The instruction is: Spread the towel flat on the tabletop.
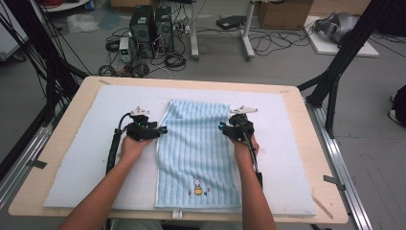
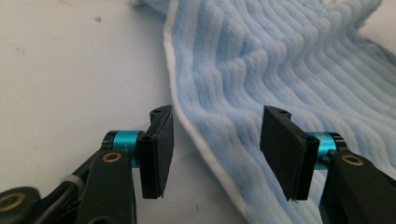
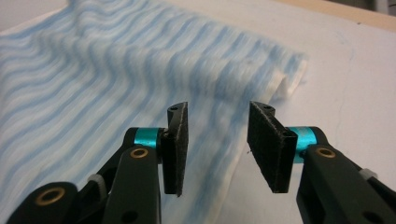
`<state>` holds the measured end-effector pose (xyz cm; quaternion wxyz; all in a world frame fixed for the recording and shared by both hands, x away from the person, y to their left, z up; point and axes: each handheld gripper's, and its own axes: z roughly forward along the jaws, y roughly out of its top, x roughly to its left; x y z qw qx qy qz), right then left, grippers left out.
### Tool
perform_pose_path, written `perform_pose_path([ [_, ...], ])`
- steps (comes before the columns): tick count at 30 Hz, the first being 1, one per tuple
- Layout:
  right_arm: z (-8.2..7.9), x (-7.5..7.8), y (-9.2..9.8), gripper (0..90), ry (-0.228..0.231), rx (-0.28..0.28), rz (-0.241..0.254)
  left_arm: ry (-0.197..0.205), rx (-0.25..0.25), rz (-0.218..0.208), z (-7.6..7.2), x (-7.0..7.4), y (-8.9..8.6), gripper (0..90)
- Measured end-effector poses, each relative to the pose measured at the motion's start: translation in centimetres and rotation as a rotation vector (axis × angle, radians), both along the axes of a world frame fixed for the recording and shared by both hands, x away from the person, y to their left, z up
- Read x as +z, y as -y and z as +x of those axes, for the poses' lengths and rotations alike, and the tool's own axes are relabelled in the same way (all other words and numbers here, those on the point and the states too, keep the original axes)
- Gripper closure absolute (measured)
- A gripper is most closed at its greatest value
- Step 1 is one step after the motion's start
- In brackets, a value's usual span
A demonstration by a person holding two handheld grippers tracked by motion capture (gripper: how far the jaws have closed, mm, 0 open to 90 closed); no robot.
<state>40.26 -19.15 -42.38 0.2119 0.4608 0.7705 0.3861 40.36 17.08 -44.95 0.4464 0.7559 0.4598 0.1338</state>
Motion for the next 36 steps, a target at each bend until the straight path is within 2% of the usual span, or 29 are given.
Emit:
perform_pose_path([
  [1, -0.2, -0.2, 0.1, 54.8, -0.011, 0.007, -0.005, -0.002, -0.007, -0.007, -0.3, -0.2, 0.0, 45.7],
  [4, -0.5, -1.1, -0.1, 51.7, -0.125, 0.022, -0.034, -0.009, -0.049, 0.021, -0.7, -0.2, 0.7, 50.8],
  [5, -0.4, -1.3, -0.2, 52.8, -0.139, 0.023, -0.055, 0.019, -0.039, 0.077, -0.9, -0.2, 1.2, 53.4],
  [6, -0.4, -1.5, -0.4, 53.7, -0.143, 0.018, -0.077, 0.066, -0.049, 0.163, -1.2, -0.1, 1.6, 63.0],
  [7, -0.3, -1.6, -0.5, 57.4, -0.142, 0.019, -0.076, 0.071, -0.08, 0.148, -1.1, -0.2, 1.7, 79.8],
  [8, -0.2, -1.6, -0.5, 65.8, -0.138, 0.023, -0.072, 0.063, -0.058, 0.146, -1.1, -0.1, 1.9, 86.4],
  [10, -0.1, -1.7, -0.7, 81.6, -0.128, 0.04, -0.063, 0.058, -0.045, 0.139, -0.8, -0.1, 2.0, 87.1],
  [11, 0.0, -1.7, -0.8, 84.8, -0.126, 0.045, -0.06, 0.047, -0.035, 0.126, -0.5, -0.1, 1.9, 87.2],
  [12, 0.2, -1.7, -0.9, 85.7, -0.12, 0.043, -0.069, 0.045, -0.023, 0.12, -0.1, -0.1, 1.8, 87.3],
  [13, 0.5, -1.8, -0.9, 85.9, -0.11, 0.033, -0.069, 0.039, 0.009, 0.099, 0.2, -0.2, 1.6, 87.3],
  [14, 0.7, -1.9, -0.8, 86.1, -0.105, 0.021, -0.061, 0.008, 0.014, 0.073, 0.7, -0.2, 1.3, 87.3],
  [16, 1.4, -2.0, -0.6, 86.2, -0.11, -0.024, -0.025, 0.015, 0.021, 0.078, 1.4, -0.2, 1.2, 87.5],
  [18, 2.0, -2.0, -0.9, 86.1, -0.092, -0.046, -0.053, 0.031, 0.033, 0.074, 2.0, -0.2, 1.3, 87.5],
  [20, 2.3, -1.9, -1.4, 86.0, -0.053, -0.057, -0.092, 0.013, 0.043, 0.066, 2.4, -0.2, 1.3, 87.3],
  [21, 2.4, -1.9, -1.5, 85.4, -0.032, -0.064, -0.097, 0.022, 0.051, 0.06, 2.4, -0.2, 1.2, 86.0],
  [22, 2.4, -1.9, -1.6, 84.6, -0.036, -0.074, -0.083, 0.025, 0.048, 0.053, 2.4, -0.2, 1.1, 82.0],
  [24, 2.3, -1.7, -1.5, 80.8, -0.04, -0.075, -0.077, 0.025, 0.034, 0.051, 2.1, 0.0, 0.8, 63.9],
  [25, 2.1, -1.5, -1.5, 77.3, -0.029, -0.063, -0.074, 0.029, 0.027, 0.042, 2.0, 0.1, 0.6, 56.4],
  [28, 1.2, -0.6, -1.1, 70.8, 0.005, -0.038, -0.054, 0.037, 0.002, -0.019, 1.3, 0.2, -0.2, 50.9],
  [32, -0.7, 0.9, -0.1, 70.2, 0.054, 0.011, -0.031, 0.055, -0.051, -0.047, 0.0, 0.7, -0.9, 48.0],
  [34, -1.7, 1.4, 0.5, 69.8, 0.064, 0.042, -0.026, 0.058, -0.068, -0.061, -0.7, 1.0, -1.2, 44.1],
  [36, -2.7, 1.6, 1.1, 67.7, 0.051, 0.068, -0.018, 0.064, -0.071, -0.057, -1.4, 1.0, -1.5, 44.4],
])
